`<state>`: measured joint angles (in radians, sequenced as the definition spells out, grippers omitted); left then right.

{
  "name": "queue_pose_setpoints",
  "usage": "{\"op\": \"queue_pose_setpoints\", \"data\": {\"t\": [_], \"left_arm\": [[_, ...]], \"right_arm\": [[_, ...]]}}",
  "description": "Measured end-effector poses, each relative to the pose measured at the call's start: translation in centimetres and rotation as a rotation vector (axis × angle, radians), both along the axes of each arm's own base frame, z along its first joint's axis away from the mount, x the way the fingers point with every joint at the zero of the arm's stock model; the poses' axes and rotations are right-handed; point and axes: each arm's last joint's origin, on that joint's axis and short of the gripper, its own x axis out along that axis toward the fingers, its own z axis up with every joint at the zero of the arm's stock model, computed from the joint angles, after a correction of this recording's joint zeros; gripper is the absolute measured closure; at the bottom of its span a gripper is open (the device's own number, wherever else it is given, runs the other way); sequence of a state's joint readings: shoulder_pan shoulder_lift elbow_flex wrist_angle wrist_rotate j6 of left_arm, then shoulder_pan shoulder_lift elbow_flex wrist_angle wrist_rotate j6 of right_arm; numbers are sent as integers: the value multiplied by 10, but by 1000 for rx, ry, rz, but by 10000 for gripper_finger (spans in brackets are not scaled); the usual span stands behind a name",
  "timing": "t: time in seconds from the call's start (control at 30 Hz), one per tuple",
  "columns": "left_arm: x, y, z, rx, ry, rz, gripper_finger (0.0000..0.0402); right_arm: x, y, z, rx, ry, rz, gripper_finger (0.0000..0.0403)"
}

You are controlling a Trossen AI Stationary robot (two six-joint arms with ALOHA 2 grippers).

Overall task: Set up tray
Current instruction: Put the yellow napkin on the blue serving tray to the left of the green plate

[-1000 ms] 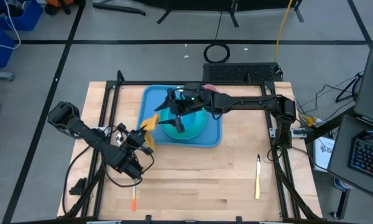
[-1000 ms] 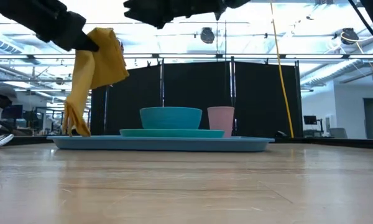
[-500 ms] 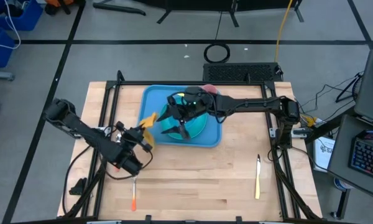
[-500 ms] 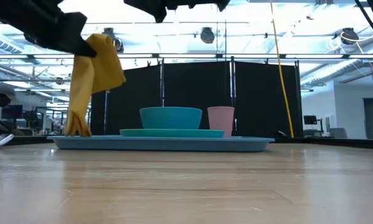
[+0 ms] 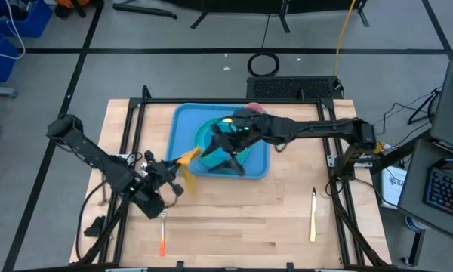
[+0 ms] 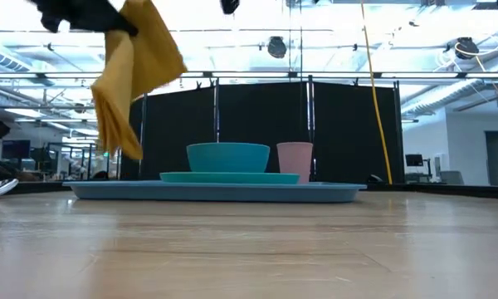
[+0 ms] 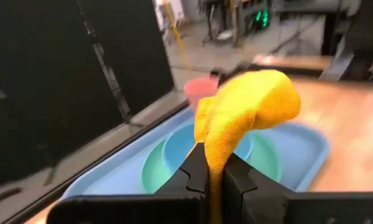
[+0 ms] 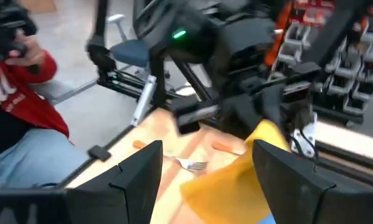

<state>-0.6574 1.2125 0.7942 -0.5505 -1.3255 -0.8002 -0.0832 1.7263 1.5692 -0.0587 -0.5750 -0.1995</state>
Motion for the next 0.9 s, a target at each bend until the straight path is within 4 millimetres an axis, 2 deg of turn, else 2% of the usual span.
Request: {"op": "queue_pose_setpoints", "data": {"t": [0.17, 0.3, 0.43, 0.53, 0.63, 0.73, 0.83, 0.9], "left_arm": [[-1, 6, 28, 8, -10, -75, 392], [1, 24, 38, 32, 11, -38, 392], [6, 51, 45, -39, 17, -23, 392], [9, 71, 46, -64, 6, 62, 392], [11, 86, 41, -104, 16, 132, 392], [15, 90, 33, -180, 47, 109, 392], [18, 88, 23, -137, 131, 125, 392], [19, 95, 18, -97, 175, 188, 392]], "right_arm": [[-35, 6, 7, 29, -149, -2, 165], [-63, 8, -6, 76, -243, -47, 165], [-87, 12, -25, 80, -333, -134, 165], [-97, 12, -36, 77, -330, -172, 165], [-102, 12, -38, 82, -337, -175, 165], [-103, 11, -47, 88, -297, -197, 165], [-103, 11, -53, 88, -280, -198, 165], [-105, 11, -56, 85, -277, -198, 165]]}}
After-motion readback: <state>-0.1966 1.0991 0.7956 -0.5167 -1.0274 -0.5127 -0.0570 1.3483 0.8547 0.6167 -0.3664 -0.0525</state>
